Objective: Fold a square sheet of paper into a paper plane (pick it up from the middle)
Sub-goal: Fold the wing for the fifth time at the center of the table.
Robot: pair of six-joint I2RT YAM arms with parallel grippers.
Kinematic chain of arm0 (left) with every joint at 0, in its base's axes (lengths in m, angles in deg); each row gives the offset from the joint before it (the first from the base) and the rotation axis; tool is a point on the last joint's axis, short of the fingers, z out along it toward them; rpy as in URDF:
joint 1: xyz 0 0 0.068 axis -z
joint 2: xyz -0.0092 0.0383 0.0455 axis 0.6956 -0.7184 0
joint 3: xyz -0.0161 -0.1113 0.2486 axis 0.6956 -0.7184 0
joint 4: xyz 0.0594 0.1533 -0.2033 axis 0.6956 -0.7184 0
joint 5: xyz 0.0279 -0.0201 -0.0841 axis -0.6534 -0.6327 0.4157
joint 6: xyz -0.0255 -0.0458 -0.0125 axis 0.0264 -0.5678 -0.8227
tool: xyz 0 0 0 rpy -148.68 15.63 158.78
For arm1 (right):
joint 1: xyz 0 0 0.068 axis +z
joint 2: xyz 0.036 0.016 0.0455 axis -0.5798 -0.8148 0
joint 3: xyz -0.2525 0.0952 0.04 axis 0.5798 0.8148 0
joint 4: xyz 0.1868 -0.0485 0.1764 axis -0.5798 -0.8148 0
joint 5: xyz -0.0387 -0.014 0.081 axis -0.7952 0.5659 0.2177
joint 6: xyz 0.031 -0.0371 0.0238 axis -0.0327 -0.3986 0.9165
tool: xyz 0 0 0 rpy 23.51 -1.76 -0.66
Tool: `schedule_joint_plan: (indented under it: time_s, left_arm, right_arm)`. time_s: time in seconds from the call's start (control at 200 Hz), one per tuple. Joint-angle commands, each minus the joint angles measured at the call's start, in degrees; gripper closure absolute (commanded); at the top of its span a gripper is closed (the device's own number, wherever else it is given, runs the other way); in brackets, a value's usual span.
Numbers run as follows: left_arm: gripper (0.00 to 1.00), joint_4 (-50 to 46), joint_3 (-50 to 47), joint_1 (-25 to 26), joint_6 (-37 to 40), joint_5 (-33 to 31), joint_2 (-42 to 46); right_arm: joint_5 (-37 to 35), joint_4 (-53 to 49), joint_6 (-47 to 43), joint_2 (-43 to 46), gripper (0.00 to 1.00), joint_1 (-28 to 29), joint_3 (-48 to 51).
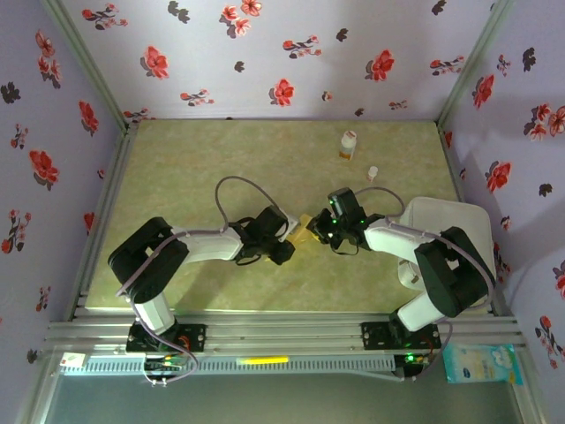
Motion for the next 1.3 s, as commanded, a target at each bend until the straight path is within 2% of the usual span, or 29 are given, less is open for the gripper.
schedule_joint_plan:
  time_s: [0.0,0.29,0.535,0.775,0.985,1.295]
  left_arm:
    - [0.76,-2.55,1.46,0.99,3.43,-2.17,-0.24]
    - [0.75,-4.7,3.03,3.07,7.79,-8.4,-0.91]
    - [0.71,-4.35,3.3,5.44,10.66,-14.57,-1.54]
    - [0.76,-3.67,3.05,6.44,11.33,-18.17,-1.24]
    - [0.64,-0.81,0.81,7.34,12.55,-21.67,1.32]
    - [0.64,-0.22,0.94,8.12,15.24,-23.18,0.59]
  right_arm:
    - [-0.64,-1.17,-0.43,-0.01,0.89,-0.28,-0.68]
    - [-0.42,-0.35,-0.46,0.53,1.0,-0.72,-0.22]
    - [-0.05,1.26,0.21,1.59,1.0,-1.39,0.74]
    - [0.28,1.61,0.39,1.48,1.0,-1.51,1.0]
    - [0.61,2.71,0.8,1.48,1.0,-1.69,1.15]
    - [2.13,5.86,2.31,1.16,1.0,-2.09,1.91]
